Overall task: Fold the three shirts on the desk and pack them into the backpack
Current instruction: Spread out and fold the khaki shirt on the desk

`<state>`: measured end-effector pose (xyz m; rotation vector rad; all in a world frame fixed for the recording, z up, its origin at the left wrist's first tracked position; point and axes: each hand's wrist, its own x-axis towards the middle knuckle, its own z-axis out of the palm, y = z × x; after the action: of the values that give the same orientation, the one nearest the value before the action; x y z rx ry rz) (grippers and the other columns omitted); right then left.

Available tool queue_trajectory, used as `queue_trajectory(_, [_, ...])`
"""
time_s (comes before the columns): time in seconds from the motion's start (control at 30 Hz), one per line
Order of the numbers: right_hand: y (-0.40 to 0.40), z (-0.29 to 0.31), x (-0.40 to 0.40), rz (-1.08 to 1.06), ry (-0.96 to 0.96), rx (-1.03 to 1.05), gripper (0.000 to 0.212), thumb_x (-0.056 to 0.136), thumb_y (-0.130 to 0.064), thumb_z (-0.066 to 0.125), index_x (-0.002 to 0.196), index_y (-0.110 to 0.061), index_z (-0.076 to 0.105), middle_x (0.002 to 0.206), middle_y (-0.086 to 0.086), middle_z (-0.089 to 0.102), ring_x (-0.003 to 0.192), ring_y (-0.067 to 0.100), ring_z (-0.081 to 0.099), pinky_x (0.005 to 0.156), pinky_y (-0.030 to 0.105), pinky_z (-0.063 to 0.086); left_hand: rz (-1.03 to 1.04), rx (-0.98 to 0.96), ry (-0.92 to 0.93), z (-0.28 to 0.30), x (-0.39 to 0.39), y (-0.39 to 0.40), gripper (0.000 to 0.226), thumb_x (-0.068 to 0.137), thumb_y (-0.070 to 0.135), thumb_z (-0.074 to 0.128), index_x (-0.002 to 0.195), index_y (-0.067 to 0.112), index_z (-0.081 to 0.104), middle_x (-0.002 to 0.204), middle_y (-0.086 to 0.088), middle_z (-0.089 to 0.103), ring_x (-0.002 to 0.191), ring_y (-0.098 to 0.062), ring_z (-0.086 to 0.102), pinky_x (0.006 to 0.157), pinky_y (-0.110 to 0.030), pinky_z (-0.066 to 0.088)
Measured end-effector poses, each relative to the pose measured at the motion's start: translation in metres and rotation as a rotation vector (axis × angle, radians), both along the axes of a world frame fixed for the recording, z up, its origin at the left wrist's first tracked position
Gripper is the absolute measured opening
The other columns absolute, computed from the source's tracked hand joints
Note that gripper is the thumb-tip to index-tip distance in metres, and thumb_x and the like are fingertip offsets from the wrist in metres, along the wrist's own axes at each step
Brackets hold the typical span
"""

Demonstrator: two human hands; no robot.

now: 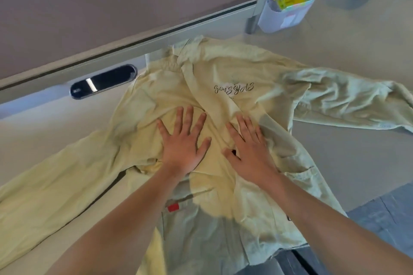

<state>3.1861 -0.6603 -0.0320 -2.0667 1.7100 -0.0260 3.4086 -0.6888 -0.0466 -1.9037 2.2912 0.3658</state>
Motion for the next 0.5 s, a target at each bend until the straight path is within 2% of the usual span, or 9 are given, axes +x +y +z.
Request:
queue_trajectory(0.1, [-0.014,0.004,0.012,-0.088,-0.024,-0.064,0.072,0.095,-0.064,0.049,0.155,-0.025,0.041,0.173,0.008,0.014,0.161,0.025,0.006,0.129,0.054,0.014,-0.01,0.0,0.009,0.001,0.006,-0.008,0.073,0.101,0.072,0.017,0.165,0.04,0.0,0.174,0.0,-0.013,0.158,-0.025,-0.022,0.116,-0.078,-0.002])
queue_trajectory(0.17, [-0.026,0.008,0.016,-0.089,-0.028,-0.098,0.065,0.095,-0.059,0.053,0.148,-0.022,0.047,0.17,0.009,0.019,0.16,0.028,0.014,0.127,0.054,0.022,0.027,0.014,0.044,0.004,0.003,-0.004,0.074,0.101,0.069,0.021,0.165,0.038,0.004,0.174,0.0,-0.012,0.158,-0.024,-0.021,0.118,-0.075,-0.003])
queue_trajectory(0.3, [-0.033,0.0,0.008,0.072,0.003,-0.179,0.066,0.106,-0.051,0.034,0.164,-0.019,0.028,0.175,0.008,0.008,0.162,0.025,0.004,0.13,0.051,0.013,0.167,-0.001,0.077,0.007,-0.011,0.028,0.072,0.103,0.064,0.024,0.166,0.035,0.005,0.174,-0.001,-0.013,0.159,-0.023,-0.019,0.122,-0.07,-0.002])
queue_trajectory(0.4, [-0.027,-0.01,-0.014,0.134,-0.119,-0.147,0.066,0.108,-0.048,0.032,0.167,-0.022,0.017,0.176,0.004,0.004,0.162,0.02,-0.002,0.131,0.049,0.008,0.26,-0.019,0.062,0.006,-0.022,0.064,0.074,0.103,0.066,0.024,0.166,0.033,0.002,0.173,-0.001,-0.015,0.159,-0.023,-0.016,0.124,-0.066,-0.001])
queue_trajectory(0.5, [-0.024,-0.011,-0.032,0.192,-0.177,-0.164,0.069,0.109,-0.049,0.034,0.168,-0.018,0.014,0.176,0.005,0.006,0.162,0.019,-0.002,0.131,0.048,0.007,0.279,-0.035,0.038,0.006,-0.022,0.088,0.075,0.103,0.067,0.023,0.166,0.033,0.0,0.173,-0.001,-0.015,0.159,-0.023,-0.016,0.125,-0.064,0.0])
